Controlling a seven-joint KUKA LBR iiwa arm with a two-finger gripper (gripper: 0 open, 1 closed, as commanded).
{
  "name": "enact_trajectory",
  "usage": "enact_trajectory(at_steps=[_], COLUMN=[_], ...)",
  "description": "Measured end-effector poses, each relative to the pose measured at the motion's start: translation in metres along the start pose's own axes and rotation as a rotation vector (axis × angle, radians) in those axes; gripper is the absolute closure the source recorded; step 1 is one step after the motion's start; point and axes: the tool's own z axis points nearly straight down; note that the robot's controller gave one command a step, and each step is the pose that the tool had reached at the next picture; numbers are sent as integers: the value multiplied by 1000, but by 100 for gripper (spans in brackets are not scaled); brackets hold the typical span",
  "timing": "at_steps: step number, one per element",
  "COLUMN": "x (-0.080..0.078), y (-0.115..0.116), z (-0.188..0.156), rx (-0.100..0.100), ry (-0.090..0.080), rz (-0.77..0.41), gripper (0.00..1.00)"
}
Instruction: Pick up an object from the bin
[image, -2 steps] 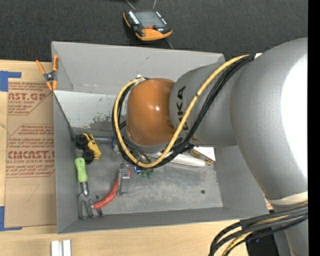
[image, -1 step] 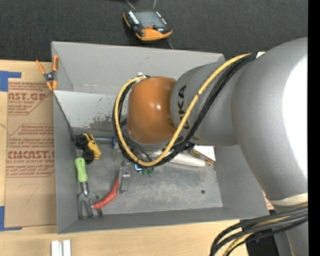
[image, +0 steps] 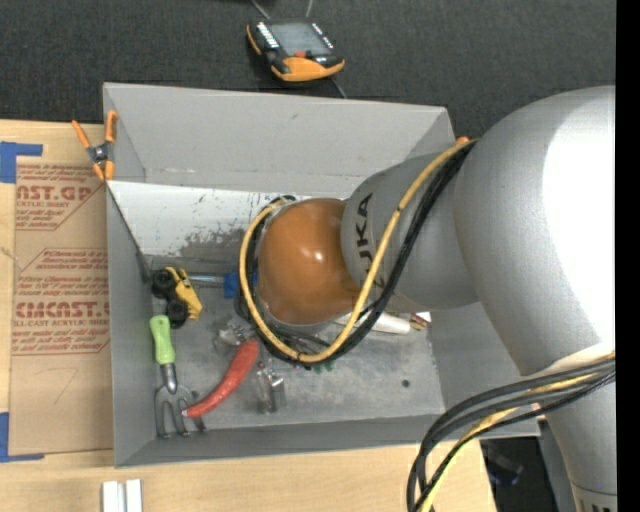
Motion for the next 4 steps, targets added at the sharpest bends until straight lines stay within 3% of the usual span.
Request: enact_trajectory(at_steps=[1,2,3,4], x=[-2,-17,-19,-28], y=[14,13,10,12], z=[-47,-30,-1,-1], rx=[1,-2,0,-2], ry=[-7,2,-8,-6], rz=[11,-230,-236,-533], gripper=[0,0,0,100])
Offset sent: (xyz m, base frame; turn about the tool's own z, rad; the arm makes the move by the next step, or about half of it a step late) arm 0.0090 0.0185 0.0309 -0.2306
